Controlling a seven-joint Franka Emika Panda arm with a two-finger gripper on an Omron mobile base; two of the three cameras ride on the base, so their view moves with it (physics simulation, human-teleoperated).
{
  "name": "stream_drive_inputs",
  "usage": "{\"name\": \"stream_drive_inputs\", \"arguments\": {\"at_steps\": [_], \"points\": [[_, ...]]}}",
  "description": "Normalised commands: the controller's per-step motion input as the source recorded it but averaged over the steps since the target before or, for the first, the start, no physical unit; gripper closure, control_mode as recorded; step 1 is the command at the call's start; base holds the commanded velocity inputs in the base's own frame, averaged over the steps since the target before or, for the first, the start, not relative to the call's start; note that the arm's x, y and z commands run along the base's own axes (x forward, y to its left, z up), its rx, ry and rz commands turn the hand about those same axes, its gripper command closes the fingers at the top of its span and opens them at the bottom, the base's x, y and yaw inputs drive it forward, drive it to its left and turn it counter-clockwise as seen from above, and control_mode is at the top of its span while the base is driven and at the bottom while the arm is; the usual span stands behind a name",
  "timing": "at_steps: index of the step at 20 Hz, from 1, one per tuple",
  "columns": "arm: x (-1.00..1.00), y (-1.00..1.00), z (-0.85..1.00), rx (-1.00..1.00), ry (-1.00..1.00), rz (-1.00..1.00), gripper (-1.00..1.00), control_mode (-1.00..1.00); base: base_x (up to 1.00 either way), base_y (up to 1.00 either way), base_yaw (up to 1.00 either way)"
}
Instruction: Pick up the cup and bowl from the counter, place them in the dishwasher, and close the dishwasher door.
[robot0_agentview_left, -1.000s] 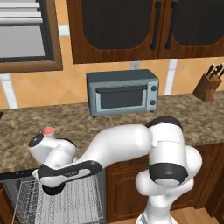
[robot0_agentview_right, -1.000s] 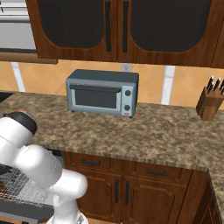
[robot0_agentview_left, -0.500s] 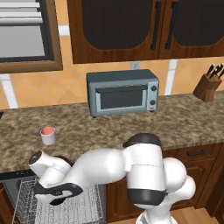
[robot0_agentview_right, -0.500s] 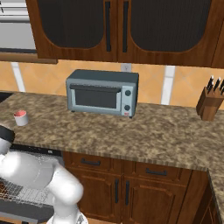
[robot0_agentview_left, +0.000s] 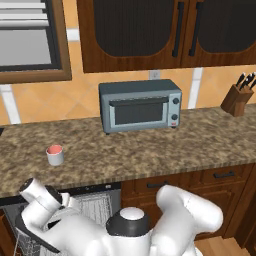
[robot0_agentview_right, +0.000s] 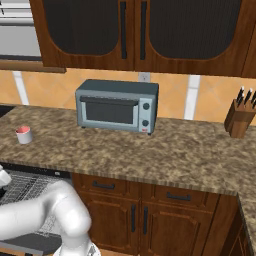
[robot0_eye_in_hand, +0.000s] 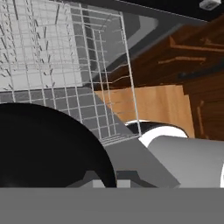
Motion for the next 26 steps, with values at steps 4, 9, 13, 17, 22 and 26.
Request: {"name": "stream_drive_inputs", "arguments": {"at_steps": [4, 9, 13, 17, 22, 26], "points": [[0.25, 0.19, -0.17, -0.05, 0.03, -0.06, 1.0, -1.0, 0.0, 0.0, 0.0], [0.05, 0.09, -0.46, 0.0, 0.02, 0.0, 1.0, -1.0, 0.0, 0.0, 0.0], [0.0, 0.03, -0.6, 0.0, 0.0, 0.0, 1.0, -1.0, 0.0, 0.0, 0.0], [0.0, 0.0, -0.83, 0.0, 0.0, 0.0, 1.0, -1.0, 0.0, 0.0, 0.0], [0.0, 0.0, -0.87, 0.0, 0.0, 0.0, 1.0, -1.0, 0.0, 0.0, 0.0], [0.0, 0.0, -0.7, 0.0, 0.0, 0.0, 1.0, -1.0, 0.0, 0.0, 0.0]]}}
